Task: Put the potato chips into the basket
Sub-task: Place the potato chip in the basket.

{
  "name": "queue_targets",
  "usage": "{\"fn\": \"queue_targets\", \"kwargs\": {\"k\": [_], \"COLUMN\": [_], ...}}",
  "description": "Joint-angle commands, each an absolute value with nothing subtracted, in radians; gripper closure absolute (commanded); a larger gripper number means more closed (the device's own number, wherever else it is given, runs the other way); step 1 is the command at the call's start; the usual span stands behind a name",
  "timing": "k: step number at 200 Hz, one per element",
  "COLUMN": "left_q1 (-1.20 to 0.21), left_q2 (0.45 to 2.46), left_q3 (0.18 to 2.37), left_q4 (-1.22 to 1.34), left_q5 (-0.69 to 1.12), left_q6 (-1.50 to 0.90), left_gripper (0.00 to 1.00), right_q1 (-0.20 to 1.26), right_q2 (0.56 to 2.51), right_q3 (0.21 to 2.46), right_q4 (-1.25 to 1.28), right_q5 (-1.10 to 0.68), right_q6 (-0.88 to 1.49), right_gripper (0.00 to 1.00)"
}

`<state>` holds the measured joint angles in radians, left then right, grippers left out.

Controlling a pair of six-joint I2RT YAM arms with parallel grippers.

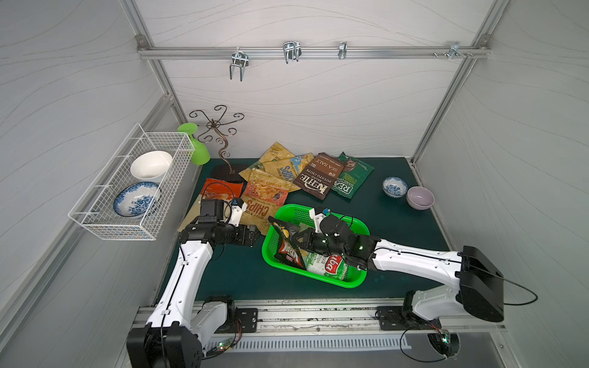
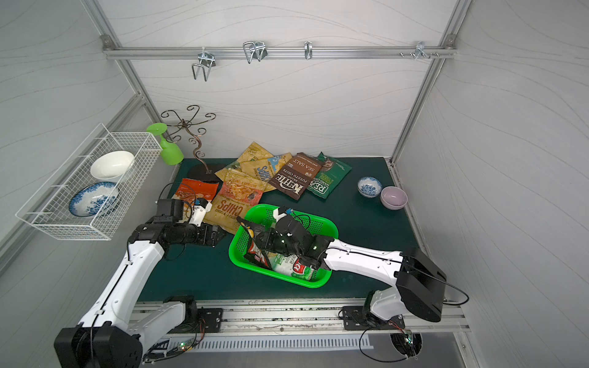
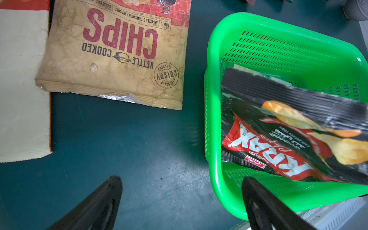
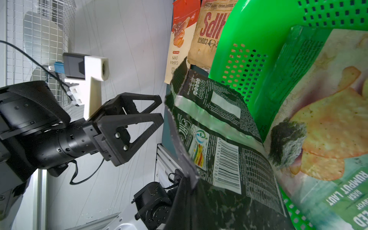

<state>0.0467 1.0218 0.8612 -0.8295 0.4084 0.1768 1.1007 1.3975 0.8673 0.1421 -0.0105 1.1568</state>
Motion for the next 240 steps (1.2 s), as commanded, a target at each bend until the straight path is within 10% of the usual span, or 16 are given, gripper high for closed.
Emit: {"fn": "queue_targets", "kwargs": {"k": [1, 124, 156, 199, 240], "left_q1": [0.047, 0.048, 0.048, 0.047, 0.048], "left_q2": [1.004, 1.006, 1.004, 1.004, 1.002], "left_q3": [0.867, 0.867, 0.867, 0.867, 0.868], "left_q4": [-0.801, -0.8, -0.801, -0.801, -0.802], "left_q5": [0.416, 0.416, 0.417, 0.417, 0.418], "left_q6": [0.186, 0.186, 0.186, 0.186, 0.186], "left_gripper": [0.02, 0.02, 0.02, 0.02, 0.02], "right_q1": [1.065, 0.909, 0.904, 0.891, 0.881], "right_q2": [1.372, 1.409, 1.403, 1.367, 1.36], "right_q3": [0.85, 0.815, 0.801, 0.807, 0.868], "right_q4": [0.125, -0.023, -0.09, -0.217, -0.371], "right_q5": [0.018, 0.051, 0.054, 0.084, 0.105], "right_q6": [1.144, 1.039, 1.005, 0.933, 0.844], "right_gripper": [1.0, 0.88, 0.74, 0.3, 0.25]}}
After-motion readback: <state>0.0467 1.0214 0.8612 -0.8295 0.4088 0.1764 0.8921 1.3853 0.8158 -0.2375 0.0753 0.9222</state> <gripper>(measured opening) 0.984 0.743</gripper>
